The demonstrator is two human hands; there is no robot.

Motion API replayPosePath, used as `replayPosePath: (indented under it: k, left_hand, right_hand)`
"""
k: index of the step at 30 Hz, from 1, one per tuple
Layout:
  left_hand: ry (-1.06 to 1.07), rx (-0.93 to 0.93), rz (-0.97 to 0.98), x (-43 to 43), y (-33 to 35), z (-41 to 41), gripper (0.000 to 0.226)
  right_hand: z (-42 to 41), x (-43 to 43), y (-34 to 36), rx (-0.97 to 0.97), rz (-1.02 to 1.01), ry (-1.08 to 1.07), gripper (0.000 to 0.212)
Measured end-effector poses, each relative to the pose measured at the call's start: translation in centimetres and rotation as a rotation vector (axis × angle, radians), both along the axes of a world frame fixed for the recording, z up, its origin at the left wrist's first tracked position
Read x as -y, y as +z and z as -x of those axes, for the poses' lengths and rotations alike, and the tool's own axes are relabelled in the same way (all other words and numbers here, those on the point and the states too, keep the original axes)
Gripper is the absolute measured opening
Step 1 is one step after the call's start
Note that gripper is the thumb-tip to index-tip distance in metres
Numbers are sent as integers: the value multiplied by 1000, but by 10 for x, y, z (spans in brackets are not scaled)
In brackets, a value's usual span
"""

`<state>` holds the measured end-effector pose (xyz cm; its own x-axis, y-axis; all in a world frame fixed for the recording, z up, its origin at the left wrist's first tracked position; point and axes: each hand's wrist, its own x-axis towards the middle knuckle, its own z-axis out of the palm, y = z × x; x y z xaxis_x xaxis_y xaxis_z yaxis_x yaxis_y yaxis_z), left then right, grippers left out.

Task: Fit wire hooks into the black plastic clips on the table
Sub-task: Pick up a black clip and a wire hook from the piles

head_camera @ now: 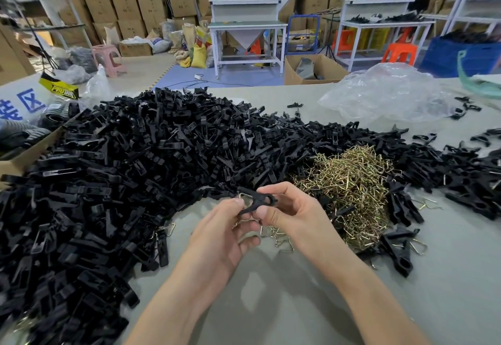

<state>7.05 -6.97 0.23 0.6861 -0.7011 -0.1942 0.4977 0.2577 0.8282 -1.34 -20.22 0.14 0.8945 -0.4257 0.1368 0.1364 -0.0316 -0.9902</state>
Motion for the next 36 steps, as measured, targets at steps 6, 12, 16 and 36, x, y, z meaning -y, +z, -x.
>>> replayPosePath:
  k: [6, 12, 16, 36]
  left_hand:
    - [-337, -2, 130, -19, 3, -12, 45]
    - [-447, 66, 90, -25, 6, -11, 45]
    - [-511, 9, 149, -26, 6, -10, 41]
    - [-382, -188, 250, -17, -9, -6, 32]
  right_hand:
    - [6, 3, 3, 22, -30, 70, 31]
    - [12, 8, 5, -14, 43, 97, 30]
    - [10, 4, 5, -16, 6, 148, 28]
    - [11, 10, -3, -31, 96, 120, 26]
